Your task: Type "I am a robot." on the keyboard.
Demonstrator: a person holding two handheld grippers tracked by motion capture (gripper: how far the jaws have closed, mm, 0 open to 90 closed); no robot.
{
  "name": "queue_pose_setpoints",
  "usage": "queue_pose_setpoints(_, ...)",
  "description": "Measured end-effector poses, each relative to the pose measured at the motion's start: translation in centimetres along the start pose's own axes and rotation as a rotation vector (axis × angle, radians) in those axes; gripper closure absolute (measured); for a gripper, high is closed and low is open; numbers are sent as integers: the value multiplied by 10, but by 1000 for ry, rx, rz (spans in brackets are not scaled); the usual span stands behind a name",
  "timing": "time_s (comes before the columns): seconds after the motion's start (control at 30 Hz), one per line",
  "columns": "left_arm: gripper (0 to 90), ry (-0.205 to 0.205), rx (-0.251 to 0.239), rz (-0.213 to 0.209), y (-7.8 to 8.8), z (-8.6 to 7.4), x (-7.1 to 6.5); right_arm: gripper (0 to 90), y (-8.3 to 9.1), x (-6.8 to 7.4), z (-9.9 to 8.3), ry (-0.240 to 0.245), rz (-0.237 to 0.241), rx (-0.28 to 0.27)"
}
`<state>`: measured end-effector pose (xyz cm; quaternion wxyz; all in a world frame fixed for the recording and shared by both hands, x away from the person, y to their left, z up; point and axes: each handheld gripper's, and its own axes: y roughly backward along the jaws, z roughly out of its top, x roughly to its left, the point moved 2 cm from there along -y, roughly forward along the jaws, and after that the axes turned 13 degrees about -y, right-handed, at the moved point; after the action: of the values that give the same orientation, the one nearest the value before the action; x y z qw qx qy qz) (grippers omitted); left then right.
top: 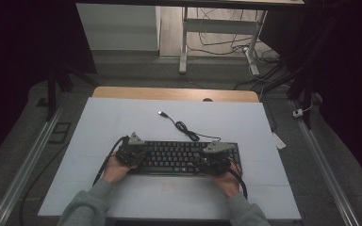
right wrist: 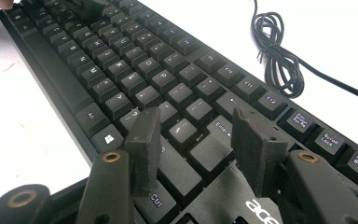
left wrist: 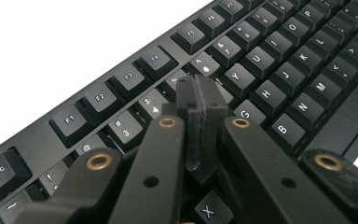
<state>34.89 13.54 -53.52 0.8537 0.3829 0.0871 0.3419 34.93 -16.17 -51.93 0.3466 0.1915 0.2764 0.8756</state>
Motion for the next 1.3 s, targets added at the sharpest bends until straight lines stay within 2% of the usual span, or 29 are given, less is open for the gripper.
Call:
queue_pose_setpoints(0.1,891,-1,-32,7,7,2,1,527,1,0,0,-1,0,-4)
queue_pose_setpoints(0.27,881,10,-55,16,18,1,4,527,2,0,1,-4,0,-11)
queue_pose_setpoints(0.33,840,13,-67,10,23,-1,5,527,2,0,1,-4,-1,-10)
queue_pose_setpoints(0.47,698,31,-92,1,30,-2,6,527,2,-1,1,-5,-2,-11)
queue_pose_setpoints(0.57,592,36,-91,-5,34,-3,6,527,2,-1,1,-3,-2,-10)
queue_pose_setpoints(0.77,482,53,-90,-7,41,-5,5,527,1,-1,1,-2,-1,-10)
queue_pose_setpoints(1.0,418,61,-79,-18,44,-8,2,527,1,0,1,0,0,-12)
queue_pose_setpoints(1.3,388,74,-69,-20,44,-10,3,528,1,2,3,1,15,-21)
